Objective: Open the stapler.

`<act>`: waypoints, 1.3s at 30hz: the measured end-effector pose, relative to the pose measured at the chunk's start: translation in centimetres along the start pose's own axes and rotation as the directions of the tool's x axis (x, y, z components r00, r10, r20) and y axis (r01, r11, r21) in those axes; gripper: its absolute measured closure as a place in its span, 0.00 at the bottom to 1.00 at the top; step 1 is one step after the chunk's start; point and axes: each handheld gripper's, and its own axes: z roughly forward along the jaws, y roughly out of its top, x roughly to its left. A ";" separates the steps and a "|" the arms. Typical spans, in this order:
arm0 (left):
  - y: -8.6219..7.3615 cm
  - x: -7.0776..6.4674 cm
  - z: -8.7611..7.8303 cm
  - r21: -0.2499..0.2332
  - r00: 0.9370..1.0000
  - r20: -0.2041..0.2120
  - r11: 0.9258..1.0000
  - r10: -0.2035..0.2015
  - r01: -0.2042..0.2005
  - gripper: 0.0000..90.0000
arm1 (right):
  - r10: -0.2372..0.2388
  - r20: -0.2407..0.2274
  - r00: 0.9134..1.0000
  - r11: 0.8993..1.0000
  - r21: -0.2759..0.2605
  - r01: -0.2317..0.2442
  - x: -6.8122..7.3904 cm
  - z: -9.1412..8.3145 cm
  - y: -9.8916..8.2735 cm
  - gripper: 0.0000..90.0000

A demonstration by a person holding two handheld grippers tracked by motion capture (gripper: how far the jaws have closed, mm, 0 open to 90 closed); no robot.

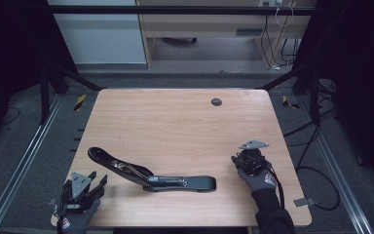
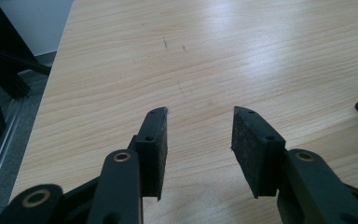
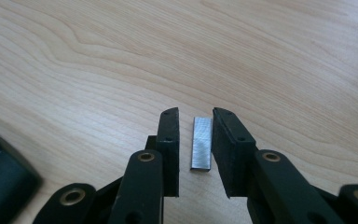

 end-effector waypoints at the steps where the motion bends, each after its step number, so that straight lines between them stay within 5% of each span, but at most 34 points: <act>1: 0.0 0.0 0.0 0.000 1.000 0.000 1.000 0.004 -0.004 0.62 | 0.003 -0.002 1.000 1.000 0.006 -0.003 -0.1 0.2 0.0 0.81; 8: -0.1 0.0 0.1 0.010 1.000 0.007 1.000 -0.002 0.002 0.62 | 0.029 -0.004 1.000 0.999 0.045 -0.029 -0.7 1.3 -0.1 0.81; 25: -0.1 0.0 0.3 0.022 1.000 0.013 1.000 0.004 -0.005 0.61 | 0.008 -0.001 1.000 0.996 0.088 -0.007 -0.9 2.3 -0.2 0.87; 33: -0.1 0.0 0.2 0.018 1.000 0.013 1.000 0.001 -0.001 0.61 | -0.020 -0.054 0.998 0.997 0.071 0.024 -0.7 0.6 -0.4 0.87; 39: -0.1 -0.1 0.2 0.019 1.000 0.012 1.000 0.005 -0.005 0.61 | -0.066 -0.149 0.987 0.996 0.050 0.075 -0.1 -1.8 -1.8 0.87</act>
